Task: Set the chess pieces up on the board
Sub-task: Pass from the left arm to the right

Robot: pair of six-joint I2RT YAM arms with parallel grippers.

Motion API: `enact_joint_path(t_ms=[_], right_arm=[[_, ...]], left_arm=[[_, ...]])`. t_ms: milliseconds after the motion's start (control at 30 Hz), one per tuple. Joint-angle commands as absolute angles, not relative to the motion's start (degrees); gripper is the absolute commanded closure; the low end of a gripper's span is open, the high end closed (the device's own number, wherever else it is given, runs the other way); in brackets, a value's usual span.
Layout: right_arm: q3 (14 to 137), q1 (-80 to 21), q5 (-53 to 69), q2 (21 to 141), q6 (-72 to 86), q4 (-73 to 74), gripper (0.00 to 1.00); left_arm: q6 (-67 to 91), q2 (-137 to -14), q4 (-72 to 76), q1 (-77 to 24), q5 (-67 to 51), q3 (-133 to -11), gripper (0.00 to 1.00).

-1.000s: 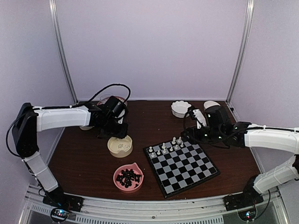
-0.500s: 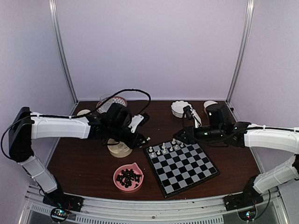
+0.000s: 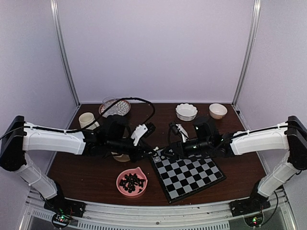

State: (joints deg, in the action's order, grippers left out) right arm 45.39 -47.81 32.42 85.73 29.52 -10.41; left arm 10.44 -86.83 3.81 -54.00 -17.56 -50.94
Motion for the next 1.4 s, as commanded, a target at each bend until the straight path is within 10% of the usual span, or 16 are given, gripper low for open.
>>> enact_joint_path(t_ms=[0, 1367], right_arm=[[45.5, -49.0, 33.6, 84.9, 28.5, -17.4, 0.55], [47.9, -51.2, 34.9, 87.0, 27.7, -15.4, 0.70]], left_arm=[[6.4, -86.1, 5.3, -56.2, -14.5, -51.8, 0.91], [3.7, -87.6, 3.3, -58.3, -13.8, -53.3, 0.91]])
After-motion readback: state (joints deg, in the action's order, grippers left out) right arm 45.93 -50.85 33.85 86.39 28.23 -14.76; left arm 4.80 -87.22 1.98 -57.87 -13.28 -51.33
